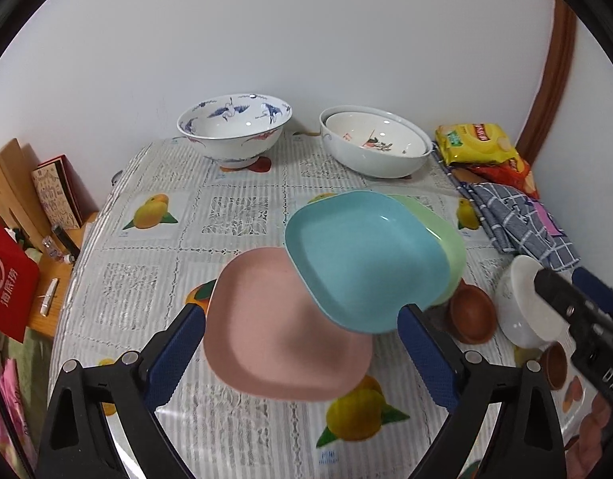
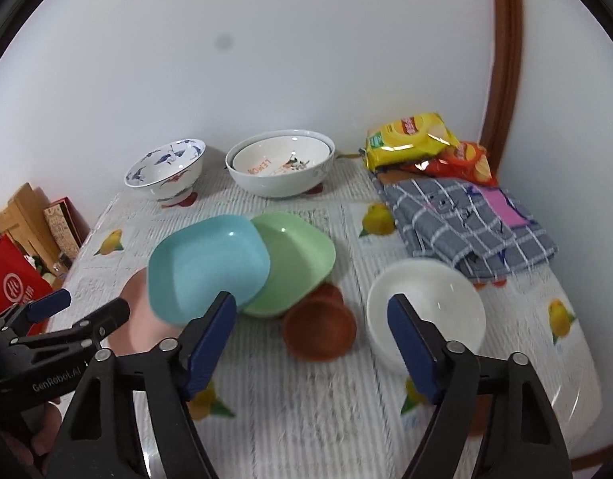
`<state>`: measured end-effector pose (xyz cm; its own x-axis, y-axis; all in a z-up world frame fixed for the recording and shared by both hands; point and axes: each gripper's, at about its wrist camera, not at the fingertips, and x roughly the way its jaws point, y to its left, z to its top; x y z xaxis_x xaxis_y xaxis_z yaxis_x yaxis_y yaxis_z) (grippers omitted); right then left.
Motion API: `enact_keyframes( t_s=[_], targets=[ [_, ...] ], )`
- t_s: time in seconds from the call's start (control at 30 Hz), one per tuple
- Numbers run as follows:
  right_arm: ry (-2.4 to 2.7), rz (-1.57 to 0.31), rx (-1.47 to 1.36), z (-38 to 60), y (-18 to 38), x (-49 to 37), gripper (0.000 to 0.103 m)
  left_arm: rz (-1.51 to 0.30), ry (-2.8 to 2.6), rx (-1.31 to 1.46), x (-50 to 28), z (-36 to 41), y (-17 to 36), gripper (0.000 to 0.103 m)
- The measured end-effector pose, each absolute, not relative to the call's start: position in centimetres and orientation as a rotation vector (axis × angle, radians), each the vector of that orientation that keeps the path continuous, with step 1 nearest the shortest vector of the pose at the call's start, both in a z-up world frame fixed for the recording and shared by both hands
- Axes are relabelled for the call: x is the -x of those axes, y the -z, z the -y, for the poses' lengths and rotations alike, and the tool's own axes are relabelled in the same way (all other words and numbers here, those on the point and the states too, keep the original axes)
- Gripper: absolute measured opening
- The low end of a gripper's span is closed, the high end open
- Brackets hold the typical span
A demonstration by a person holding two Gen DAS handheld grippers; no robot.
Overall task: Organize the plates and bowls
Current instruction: 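Move both grippers toward the rim of the blue plate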
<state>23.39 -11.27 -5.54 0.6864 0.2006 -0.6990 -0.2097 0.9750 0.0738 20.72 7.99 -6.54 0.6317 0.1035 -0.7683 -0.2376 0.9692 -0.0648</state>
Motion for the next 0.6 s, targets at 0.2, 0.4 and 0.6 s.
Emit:
enact_keyframes(
  t_s=[0.2,0.4,0.6],
  targets=[
    [-0.279,-0.786,0.022,10.2,6.7,-26.9,0.071,-0.902,-0.191,0.194,-23.3,-8.5,8.3,0.094],
    [-0.327,-0.822,0.069,8.5,8.5,-30.2,0.061,-0.919,-0.192,0.228,-25.2,-9.3,9.7,0.088],
    [-0.394,-0.858,0.079,6.7,10.6,-32.6,0.053,-0.938,-0.186,0.290,-26.7,-10.1,10.8,0.073]
  ],
)
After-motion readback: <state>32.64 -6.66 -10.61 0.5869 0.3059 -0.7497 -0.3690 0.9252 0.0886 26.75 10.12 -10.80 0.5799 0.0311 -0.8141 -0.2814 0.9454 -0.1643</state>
